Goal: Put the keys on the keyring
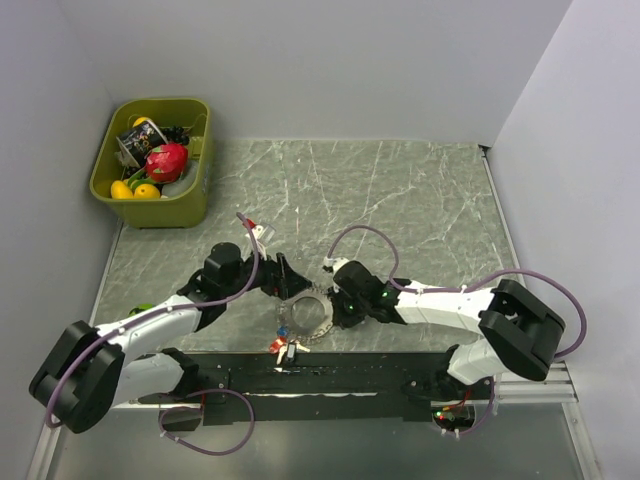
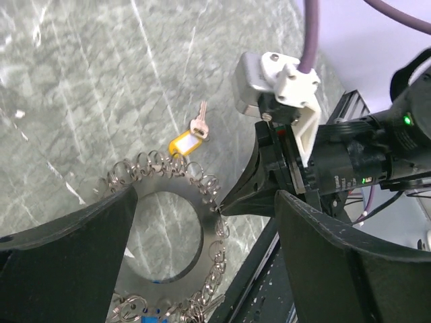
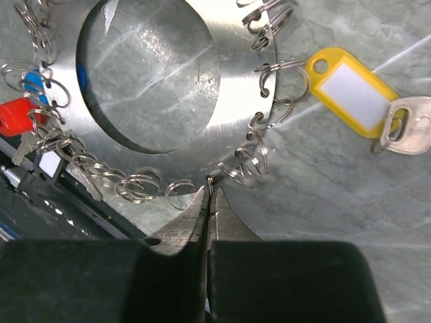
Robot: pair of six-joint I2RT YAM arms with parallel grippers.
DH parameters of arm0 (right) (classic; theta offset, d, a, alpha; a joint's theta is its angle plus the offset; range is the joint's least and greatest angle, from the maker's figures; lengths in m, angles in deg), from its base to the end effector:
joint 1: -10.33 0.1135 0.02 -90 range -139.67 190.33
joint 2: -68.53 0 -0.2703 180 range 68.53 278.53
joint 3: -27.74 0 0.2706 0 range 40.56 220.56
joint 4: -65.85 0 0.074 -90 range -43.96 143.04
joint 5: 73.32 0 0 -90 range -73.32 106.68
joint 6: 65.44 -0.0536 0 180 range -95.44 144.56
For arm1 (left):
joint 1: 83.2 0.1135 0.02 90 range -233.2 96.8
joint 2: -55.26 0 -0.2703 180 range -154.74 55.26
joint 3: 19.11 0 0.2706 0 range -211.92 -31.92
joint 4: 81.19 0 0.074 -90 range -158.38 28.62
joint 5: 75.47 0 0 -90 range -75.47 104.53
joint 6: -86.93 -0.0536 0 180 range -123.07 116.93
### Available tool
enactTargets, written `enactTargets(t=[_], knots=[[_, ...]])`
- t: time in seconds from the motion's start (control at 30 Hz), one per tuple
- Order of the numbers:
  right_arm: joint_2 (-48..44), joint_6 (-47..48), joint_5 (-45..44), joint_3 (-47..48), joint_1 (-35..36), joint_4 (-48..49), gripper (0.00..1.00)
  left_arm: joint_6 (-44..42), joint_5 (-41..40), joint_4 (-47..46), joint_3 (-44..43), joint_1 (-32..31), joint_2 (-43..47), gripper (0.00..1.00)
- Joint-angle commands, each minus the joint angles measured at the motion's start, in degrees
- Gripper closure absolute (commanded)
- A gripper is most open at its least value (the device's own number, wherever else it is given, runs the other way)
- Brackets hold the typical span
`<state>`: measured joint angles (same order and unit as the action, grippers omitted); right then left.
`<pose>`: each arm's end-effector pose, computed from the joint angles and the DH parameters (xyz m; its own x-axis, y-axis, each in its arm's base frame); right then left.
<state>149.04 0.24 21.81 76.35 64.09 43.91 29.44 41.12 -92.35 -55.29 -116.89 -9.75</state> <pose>0.1619 0.2289 0.1343 -0.7786 -0.3684 -0.5080 -0.5639 0.7660 0.3088 0.2022 -0.1637 0.1910 -0.6703 -0.1308 -0.7305 0.5818 0.5184 -0.6267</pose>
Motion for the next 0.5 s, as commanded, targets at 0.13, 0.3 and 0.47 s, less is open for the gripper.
enactTargets(t=[0.13,0.3,0.47], knots=[[-9.3,9.6,-0.3,10.2,0.4,-7.2,1.0,-3.0,2.9,0.3,-0.3,-0.2,9.8,0.15],[-14.8,18.9,4.4,13.7,0.4,-9.1,1.0,-3.6,6.0,-1.0,0.2,-0.2,15.4,0.18],[-17.7,26.7,10.9,16.3,0.2,-10.0,1.0,-5.2,12.0,-3.7,0.8,-0.2,19.9,0.25]])
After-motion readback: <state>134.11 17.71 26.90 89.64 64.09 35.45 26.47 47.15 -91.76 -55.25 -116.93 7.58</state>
